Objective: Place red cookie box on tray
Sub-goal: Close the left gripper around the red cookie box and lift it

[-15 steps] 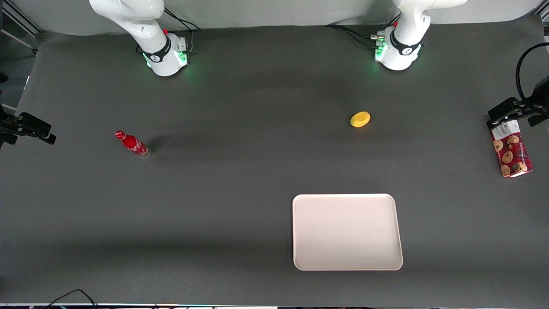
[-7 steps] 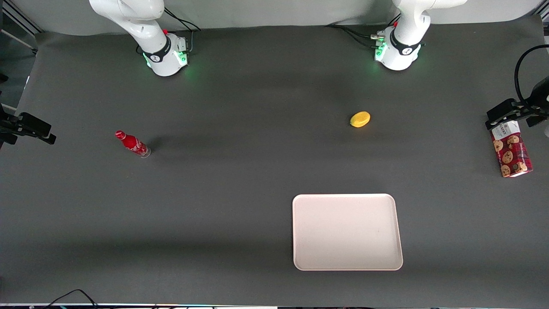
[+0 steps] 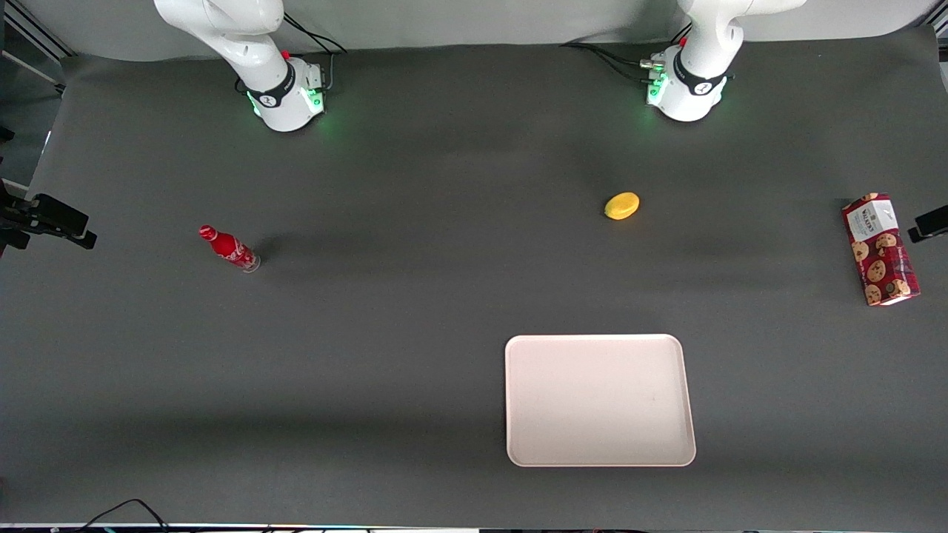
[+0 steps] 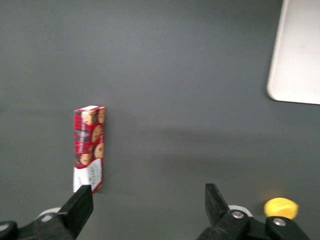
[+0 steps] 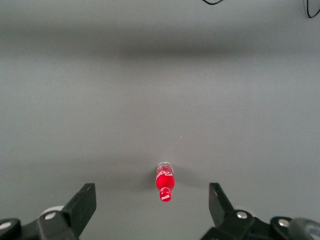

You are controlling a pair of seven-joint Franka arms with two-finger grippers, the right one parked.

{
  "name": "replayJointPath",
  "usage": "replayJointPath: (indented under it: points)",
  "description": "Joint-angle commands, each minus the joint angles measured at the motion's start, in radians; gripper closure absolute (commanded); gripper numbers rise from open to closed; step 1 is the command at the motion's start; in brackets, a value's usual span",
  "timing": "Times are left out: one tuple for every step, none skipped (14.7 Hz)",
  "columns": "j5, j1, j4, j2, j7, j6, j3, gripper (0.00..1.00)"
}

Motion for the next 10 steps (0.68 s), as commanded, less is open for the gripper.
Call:
replayJointPath:
  points:
    - [0.002,0.022,-0.049,0.057,0.115,0.084,0.097,0.00]
    - [0.000,0.042,-0.090,0.070,0.153,0.140,0.114,0.00]
    - [-0.004,0.065,-0.133,0.082,0.189,0.200,0.125,0.00]
    - [-0.015,0.088,-0.178,0.106,0.209,0.251,0.139,0.00]
    - [-0.015,0.102,-0.212,0.126,0.222,0.301,0.146,0.00]
    - [-0.016,0.117,-0.235,0.149,0.245,0.350,0.148,0.00]
    - [-0.029,0.134,-0.244,0.180,0.285,0.387,0.148,0.00]
    - [-0.056,0.151,-0.246,0.214,0.339,0.403,0.149,0.00]
    - [-0.103,0.174,-0.246,0.247,0.380,0.412,0.151,0.00]
    - [-0.143,0.185,-0.247,0.278,0.420,0.425,0.151,0.00]
